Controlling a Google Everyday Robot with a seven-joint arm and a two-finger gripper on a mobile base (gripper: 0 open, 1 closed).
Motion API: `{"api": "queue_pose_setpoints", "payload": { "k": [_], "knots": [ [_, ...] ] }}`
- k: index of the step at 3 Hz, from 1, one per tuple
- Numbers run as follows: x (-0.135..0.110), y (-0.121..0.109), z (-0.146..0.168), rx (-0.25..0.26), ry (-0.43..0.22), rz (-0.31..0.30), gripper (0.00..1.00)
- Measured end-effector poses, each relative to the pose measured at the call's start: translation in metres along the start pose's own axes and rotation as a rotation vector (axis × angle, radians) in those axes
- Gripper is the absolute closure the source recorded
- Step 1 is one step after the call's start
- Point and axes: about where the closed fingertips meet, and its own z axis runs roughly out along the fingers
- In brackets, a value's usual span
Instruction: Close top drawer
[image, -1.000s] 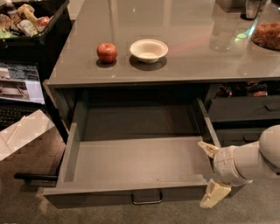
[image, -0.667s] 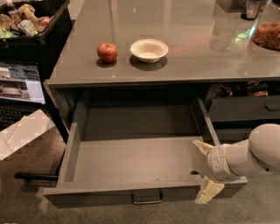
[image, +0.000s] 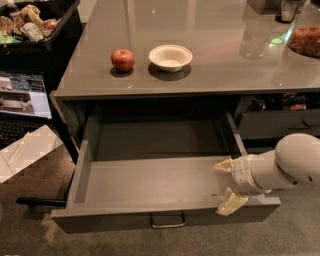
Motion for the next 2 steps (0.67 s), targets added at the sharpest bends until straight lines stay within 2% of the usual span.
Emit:
{"api": "queue_pose_setpoints", "payload": {
  "k": [2],
  "knots": [
    [-0.007, -0.016, -0.004, 0.047, -0.004, -0.004, 0.87]
  ]
}}
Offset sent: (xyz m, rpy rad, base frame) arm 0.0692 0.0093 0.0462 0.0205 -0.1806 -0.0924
